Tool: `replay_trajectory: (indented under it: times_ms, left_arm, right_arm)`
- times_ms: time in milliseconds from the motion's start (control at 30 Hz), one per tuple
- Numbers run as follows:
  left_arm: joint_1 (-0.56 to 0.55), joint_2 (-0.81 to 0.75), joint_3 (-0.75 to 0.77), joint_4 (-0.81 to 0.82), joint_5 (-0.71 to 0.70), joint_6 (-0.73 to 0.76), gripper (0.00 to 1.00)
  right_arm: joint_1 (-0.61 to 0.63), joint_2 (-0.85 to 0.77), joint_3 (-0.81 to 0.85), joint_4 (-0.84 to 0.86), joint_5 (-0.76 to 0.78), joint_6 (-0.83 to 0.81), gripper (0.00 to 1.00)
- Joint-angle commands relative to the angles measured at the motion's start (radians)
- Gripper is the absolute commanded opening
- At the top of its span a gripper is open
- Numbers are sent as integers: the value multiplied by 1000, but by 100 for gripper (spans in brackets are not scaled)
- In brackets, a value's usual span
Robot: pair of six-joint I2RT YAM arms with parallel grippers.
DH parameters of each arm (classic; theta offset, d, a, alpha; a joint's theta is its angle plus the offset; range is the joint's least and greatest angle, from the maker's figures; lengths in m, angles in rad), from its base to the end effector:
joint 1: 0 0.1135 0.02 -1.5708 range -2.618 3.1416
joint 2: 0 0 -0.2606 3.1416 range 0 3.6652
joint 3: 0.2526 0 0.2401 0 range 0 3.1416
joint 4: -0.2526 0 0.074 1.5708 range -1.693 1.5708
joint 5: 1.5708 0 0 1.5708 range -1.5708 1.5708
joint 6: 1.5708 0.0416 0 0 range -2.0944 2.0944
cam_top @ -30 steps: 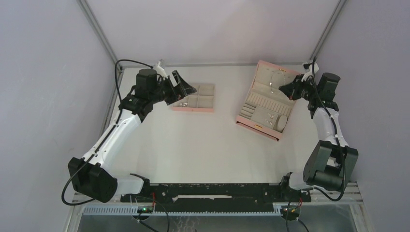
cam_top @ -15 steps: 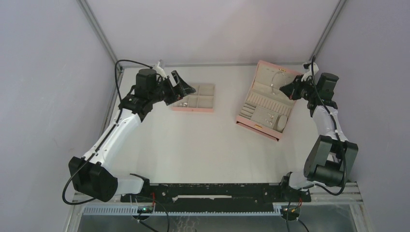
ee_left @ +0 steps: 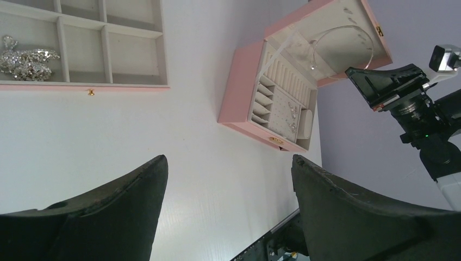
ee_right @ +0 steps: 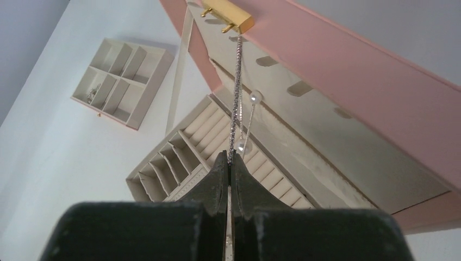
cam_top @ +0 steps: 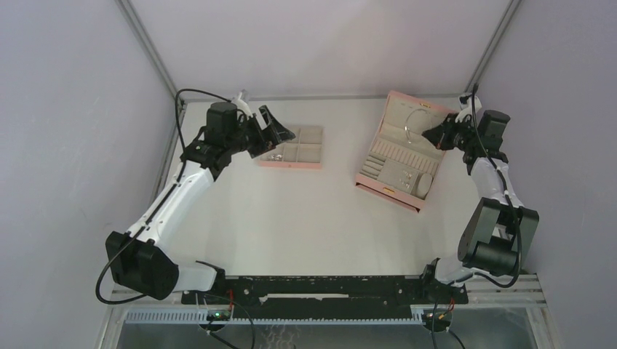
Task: Organize the mixed jewelry
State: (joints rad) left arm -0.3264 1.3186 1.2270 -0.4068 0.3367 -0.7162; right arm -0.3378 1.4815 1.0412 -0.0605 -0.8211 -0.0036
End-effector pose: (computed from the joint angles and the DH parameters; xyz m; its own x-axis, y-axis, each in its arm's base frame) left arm 0.2717 -0.1065 0.3502 -0.7207 -0.4102 -0.5589 0.1384 0.7048 -0.6958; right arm 0.3143 -0.0781 0.2791 -0.4516 0.1560 -0.8785 -0.3815 0.8563 0.3482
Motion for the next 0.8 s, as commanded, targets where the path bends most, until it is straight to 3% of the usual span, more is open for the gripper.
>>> replay_trajectory:
  times_ms: [0, 467, 567, 767]
  left_arm:
    - [6, 3, 65, 25, 10, 5, 88]
    - [5, 15, 86, 22, 12, 4, 88]
    - [7, 14, 86, 20, 9, 7, 88]
    - [7, 14, 84, 19, 9, 8, 88]
  right_arm:
    - [-20, 8, 44, 88, -8, 50, 0]
    - [-32, 58, 76, 71, 44, 94, 0]
    - [-35, 62, 77, 65, 81, 107, 6]
    - [-36, 70, 76, 67, 90, 118, 3]
